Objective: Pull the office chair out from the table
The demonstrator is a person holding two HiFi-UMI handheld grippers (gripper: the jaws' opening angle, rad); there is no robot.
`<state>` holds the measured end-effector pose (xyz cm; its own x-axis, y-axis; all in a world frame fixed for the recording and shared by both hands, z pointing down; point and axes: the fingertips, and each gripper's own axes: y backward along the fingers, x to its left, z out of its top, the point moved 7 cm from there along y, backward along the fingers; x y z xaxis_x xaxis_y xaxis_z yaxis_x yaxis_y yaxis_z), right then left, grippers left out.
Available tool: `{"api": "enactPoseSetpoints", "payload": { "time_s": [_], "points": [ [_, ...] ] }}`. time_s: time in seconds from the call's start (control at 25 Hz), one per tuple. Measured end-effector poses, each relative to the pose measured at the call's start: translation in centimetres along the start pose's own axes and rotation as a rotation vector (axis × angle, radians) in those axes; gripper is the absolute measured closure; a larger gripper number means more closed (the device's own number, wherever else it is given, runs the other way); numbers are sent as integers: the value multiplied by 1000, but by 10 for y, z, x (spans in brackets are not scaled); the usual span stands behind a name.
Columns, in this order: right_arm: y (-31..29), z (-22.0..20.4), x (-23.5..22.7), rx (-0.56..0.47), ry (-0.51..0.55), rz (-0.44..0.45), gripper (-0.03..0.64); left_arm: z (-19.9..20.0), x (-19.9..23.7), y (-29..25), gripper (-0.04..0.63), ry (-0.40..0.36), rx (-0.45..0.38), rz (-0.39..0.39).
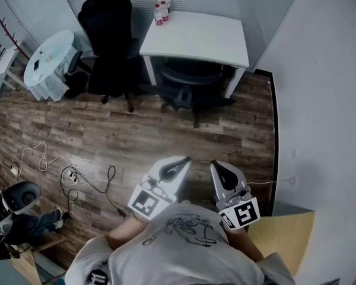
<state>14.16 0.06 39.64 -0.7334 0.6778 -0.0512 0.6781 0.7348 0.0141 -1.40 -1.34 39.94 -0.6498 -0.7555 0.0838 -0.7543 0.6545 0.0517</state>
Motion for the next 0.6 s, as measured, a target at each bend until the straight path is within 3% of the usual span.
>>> {"api": "enactPoseSetpoints", "payload": {
  "time_s": [0.4,0.6],
  "points": [
    [-139,3,-61,54,41,14,609,13,137,-60,582,-41,35,-14],
    [-195,-7,-91,106,100,-1,609,5,193,-85,565,-100,69,-41]
  ]
}}
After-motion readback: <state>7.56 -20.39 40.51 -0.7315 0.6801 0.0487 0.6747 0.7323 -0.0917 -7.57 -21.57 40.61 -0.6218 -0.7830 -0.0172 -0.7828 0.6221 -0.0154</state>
